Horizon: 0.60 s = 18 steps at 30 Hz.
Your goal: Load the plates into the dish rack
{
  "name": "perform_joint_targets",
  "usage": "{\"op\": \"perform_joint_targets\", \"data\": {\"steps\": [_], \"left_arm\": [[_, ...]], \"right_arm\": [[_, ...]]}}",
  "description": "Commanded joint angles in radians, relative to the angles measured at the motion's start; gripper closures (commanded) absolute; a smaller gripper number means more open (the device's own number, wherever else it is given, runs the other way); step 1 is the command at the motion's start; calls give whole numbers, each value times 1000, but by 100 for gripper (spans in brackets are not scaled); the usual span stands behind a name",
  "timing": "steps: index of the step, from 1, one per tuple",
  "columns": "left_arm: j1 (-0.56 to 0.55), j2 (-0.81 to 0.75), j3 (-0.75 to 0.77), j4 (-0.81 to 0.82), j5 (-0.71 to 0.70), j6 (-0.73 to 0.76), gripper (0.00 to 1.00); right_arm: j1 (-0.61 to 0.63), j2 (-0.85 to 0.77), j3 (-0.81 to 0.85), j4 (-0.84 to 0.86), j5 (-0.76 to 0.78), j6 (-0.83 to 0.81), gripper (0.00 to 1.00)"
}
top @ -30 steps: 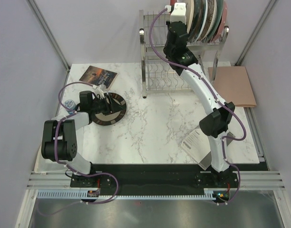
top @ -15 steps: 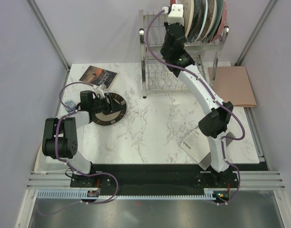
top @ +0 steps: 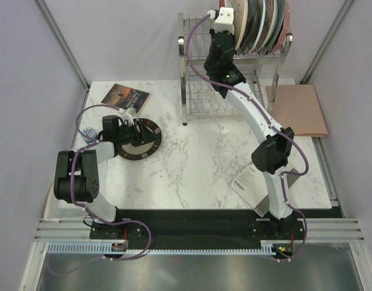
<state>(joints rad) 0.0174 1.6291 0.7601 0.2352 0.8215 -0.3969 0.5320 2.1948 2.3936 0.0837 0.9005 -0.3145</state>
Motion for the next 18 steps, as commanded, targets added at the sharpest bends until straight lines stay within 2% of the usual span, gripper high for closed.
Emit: {"op": "perform_joint_targets", "data": {"steps": [1, 4, 9, 13, 18], "left_arm": [[-2, -35, 36, 0, 25, -5, 37], [0, -46, 41, -11, 21, 0, 37], [1, -93, 53, -54, -8, 39, 37], [22, -155, 87, -117, -36, 90, 37], [62, -210, 114, -187, -74, 92, 37]], "right_arm": [[-4, -21, 78, 154, -32, -17, 63], [-4, -46, 56, 162, -51, -24, 55], [23, -148, -39, 171, -67, -86, 51], [68, -275, -111, 15, -63, -95, 46], [115, -473, -329, -82, 35, -78, 45]]}}
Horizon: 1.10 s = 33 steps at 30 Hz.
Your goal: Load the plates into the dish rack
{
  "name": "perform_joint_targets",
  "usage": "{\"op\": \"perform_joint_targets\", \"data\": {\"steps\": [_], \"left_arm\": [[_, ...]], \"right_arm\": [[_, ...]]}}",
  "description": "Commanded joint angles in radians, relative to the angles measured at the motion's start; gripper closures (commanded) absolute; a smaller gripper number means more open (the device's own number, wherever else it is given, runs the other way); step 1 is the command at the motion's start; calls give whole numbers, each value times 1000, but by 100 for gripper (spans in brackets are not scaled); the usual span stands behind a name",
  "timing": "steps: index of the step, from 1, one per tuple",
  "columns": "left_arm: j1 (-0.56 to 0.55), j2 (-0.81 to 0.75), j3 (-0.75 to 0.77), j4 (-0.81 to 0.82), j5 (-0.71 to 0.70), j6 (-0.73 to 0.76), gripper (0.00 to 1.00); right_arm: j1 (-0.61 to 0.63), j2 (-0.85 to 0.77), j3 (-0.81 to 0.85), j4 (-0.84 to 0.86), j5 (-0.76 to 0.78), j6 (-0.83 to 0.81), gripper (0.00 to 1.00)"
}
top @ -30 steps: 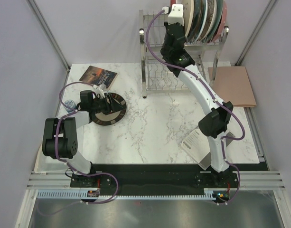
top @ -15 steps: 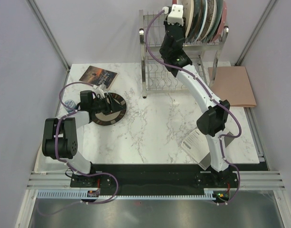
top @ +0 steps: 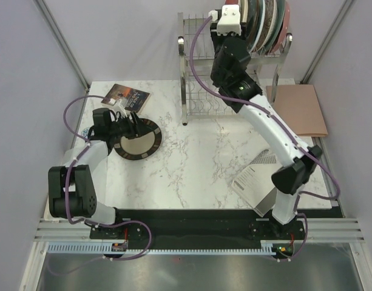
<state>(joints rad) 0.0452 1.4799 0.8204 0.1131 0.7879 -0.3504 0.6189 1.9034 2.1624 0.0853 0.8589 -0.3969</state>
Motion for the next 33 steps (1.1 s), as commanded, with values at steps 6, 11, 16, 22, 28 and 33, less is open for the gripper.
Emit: {"op": "perform_joint_targets", "data": {"steps": [6, 11, 16, 22, 28, 33], "left_arm": [[105, -153, 23, -208, -197, 30, 35], [191, -178, -27, -280, -295, -25, 34], [263, -113, 8, -328, -325, 8, 37], [301, -43, 57, -372, -319, 2, 40], [314, -98, 120, -452, -204, 14, 40], [328, -208, 118, -516, -110, 39, 40]], "right_arm": [[31, -389, -369, -539, -188, 237, 34], [28, -442, -525, -687, -894, 276, 27], [28, -347, -567, -662, -1040, 371, 26], [-14, -201, -720, -451, -1299, 708, 33], [-19, -34, -852, -70, -1313, 1138, 39], [18, 78, -942, 241, -1126, 1475, 39]]}}
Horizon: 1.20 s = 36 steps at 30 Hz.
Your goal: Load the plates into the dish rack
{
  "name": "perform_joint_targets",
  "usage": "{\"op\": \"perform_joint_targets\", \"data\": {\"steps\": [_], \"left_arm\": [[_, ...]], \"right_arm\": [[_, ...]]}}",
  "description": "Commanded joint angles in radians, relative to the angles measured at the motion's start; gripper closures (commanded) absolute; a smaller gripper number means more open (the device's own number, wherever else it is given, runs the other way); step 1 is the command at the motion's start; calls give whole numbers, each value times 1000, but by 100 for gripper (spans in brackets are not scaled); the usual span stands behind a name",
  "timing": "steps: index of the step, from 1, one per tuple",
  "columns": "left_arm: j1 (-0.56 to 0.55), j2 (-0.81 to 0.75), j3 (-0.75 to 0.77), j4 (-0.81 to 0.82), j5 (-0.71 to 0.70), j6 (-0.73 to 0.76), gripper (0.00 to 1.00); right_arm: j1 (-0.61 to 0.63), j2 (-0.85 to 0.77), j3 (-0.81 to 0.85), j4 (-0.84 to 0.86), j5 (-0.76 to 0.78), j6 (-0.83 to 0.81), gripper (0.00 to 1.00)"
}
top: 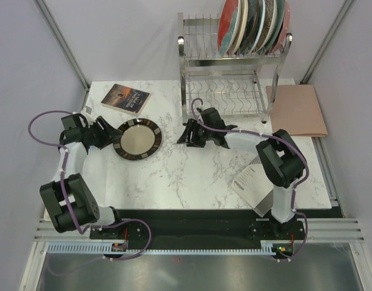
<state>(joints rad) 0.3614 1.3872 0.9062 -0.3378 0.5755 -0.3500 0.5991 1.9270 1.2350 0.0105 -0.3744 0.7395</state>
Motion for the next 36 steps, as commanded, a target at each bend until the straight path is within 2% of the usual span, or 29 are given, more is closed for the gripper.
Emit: {"op": "perform_joint_targets", "data": {"steps": [1, 5, 12, 13, 14, 17, 21, 22, 23, 24, 29, 32, 35, 36], "left_arm": [[10, -134, 30, -72, 107, 39, 40], [11, -212, 16, -110, 127, 23, 40], [11, -309, -13, -150, 130, -12, 40], [11, -316, -16, -156, 130, -12, 40], [11, -320, -18, -167, 127, -12, 39], [11, -326, -26, -176, 119, -7, 39], [11, -312, -32, -176, 121, -6, 39], [11, -307, -32, -175, 121, -4, 39], [11, -298, -33, -173, 121, -3, 39], [11, -294, -38, -168, 121, -6, 39], [11, -280, -87, -133, 141, -20, 39], [10, -255, -168, -75, 168, -30, 39], [-10, -189, -246, 34, 208, -27, 38], [-21, -159, -265, 69, 213, -33, 37]], "right_arm": [[60, 75, 6, 342, 129, 356, 39], [105, 212, 122, 378, 163, 440, 39], [128, 391, 331, 299, 180, 446, 40], [128, 415, 348, 299, 181, 443, 42], [130, 426, 354, 293, 184, 442, 50], [131, 449, 348, 246, 187, 443, 64], [123, 428, 279, 246, 166, 434, 78], [119, 409, 240, 252, 161, 428, 84], [114, 397, 213, 265, 155, 428, 96], [108, 383, 190, 270, 152, 423, 100], [38, 218, 19, 241, 82, 304, 100], [-34, 103, -63, 152, 8, 207, 100], [-110, 41, -95, -39, -92, 30, 100], [-134, 33, -95, -84, -110, -89, 100]]}}
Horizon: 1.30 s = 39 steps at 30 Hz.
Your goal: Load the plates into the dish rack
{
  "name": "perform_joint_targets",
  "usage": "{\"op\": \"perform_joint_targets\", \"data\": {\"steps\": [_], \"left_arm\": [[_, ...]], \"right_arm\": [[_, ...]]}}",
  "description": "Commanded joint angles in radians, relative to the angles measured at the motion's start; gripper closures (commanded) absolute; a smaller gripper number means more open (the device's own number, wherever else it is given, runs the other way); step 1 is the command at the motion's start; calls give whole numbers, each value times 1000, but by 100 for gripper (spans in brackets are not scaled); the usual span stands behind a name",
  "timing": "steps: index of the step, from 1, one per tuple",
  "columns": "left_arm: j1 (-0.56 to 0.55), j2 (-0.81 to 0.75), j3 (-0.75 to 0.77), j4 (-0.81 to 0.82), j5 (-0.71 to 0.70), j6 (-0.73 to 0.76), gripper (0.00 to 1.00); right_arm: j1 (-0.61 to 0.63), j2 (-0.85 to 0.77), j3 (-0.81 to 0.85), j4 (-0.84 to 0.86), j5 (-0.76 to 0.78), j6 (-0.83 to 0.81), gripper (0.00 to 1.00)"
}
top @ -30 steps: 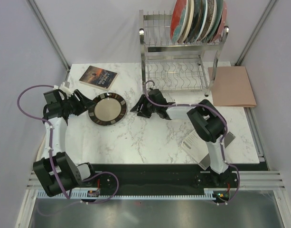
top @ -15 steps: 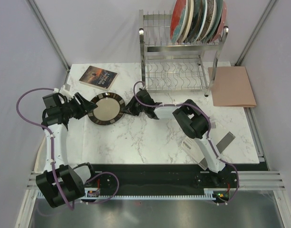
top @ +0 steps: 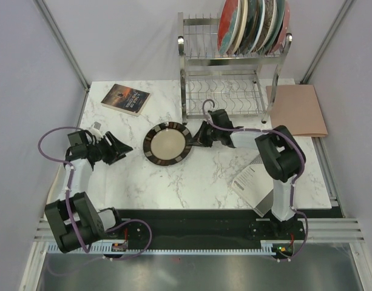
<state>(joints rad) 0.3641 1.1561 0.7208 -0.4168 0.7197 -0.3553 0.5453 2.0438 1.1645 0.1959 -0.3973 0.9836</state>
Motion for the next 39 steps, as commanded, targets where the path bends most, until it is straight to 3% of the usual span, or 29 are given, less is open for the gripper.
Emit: {"op": "perform_joint_targets", "data": {"steps": [1, 5, 10, 16, 18, 31, 39], "left_arm": [[-36, 89, -99, 185, 72, -37, 37], [-160, 166, -158, 390, 66, -45, 37], [-234, 309, -110, 464, 50, -40, 37], [-249, 496, -8, 470, 58, -24, 38], [-261, 548, 15, 475, 75, -16, 43], [-384, 602, 46, 377, 245, 62, 51], [-427, 686, 83, 332, 357, 64, 69]], "right_arm": [[-93, -94, -26, -311, -124, -383, 100], [-125, -132, -75, -418, -173, -545, 100], [-125, -172, -173, -412, -169, -595, 100], [-151, -126, -163, -443, -193, -628, 100], [-157, -106, -132, -460, -195, -646, 100], [-157, -2, -39, -417, -216, -599, 100], [-156, 41, 20, -354, -239, -557, 100]]}}
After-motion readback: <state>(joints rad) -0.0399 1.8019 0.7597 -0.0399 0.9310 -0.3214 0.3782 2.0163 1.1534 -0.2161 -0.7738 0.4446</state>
